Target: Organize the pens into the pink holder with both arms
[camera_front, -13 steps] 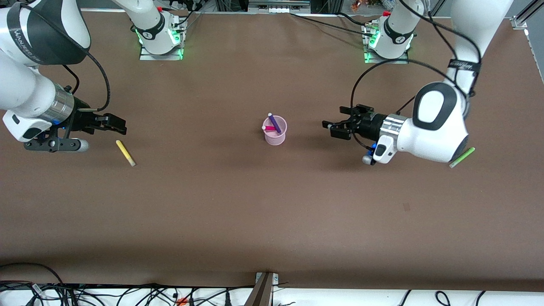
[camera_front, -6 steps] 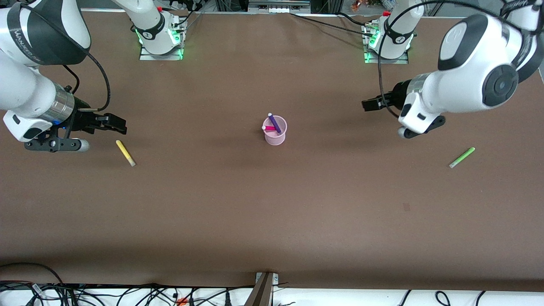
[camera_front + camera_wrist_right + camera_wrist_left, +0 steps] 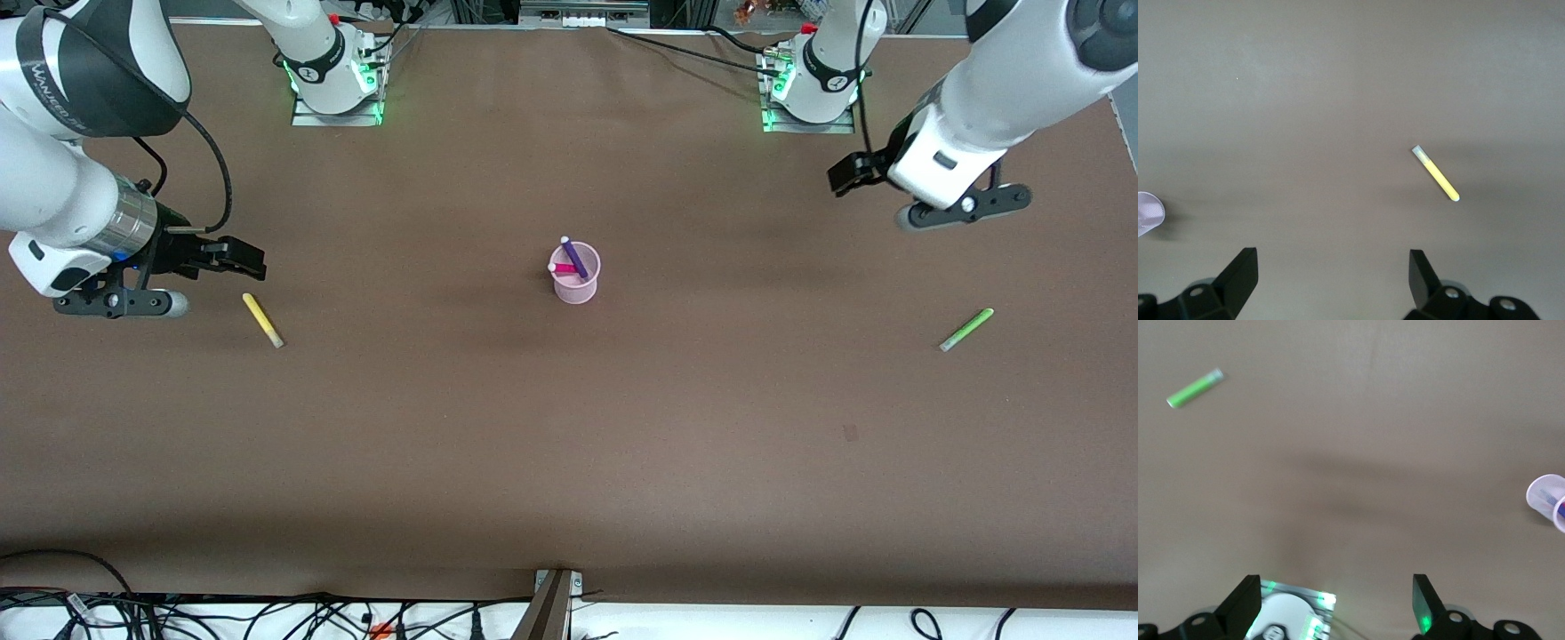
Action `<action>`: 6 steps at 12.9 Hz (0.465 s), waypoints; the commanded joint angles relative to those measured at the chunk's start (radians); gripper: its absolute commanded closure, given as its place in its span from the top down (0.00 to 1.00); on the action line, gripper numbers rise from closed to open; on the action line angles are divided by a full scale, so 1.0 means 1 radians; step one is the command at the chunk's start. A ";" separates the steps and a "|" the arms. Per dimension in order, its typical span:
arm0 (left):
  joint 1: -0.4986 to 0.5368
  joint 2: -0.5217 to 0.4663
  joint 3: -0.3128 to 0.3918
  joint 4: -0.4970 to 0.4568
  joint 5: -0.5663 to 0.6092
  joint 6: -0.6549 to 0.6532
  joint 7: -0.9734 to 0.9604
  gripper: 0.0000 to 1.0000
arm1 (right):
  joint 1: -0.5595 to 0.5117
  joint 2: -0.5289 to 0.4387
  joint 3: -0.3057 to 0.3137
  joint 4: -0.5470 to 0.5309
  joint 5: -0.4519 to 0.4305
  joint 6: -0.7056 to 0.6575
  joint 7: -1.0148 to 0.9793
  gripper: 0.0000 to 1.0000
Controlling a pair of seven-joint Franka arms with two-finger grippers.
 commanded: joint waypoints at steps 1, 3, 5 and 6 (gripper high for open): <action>0.080 -0.009 0.007 0.034 0.024 -0.010 0.160 1.00 | -0.001 -0.007 0.004 0.002 0.012 -0.018 0.007 1.00; 0.108 -0.016 0.006 0.032 0.024 -0.009 0.189 1.00 | -0.001 -0.007 0.004 0.005 0.014 -0.012 0.007 1.00; 0.110 -0.039 0.003 0.021 0.022 -0.001 0.179 1.00 | 0.005 -0.007 0.006 0.005 0.014 -0.012 0.016 1.00; 0.108 -0.042 0.000 0.021 0.022 0.007 0.179 1.00 | 0.005 -0.007 0.006 0.005 0.014 -0.013 0.022 1.00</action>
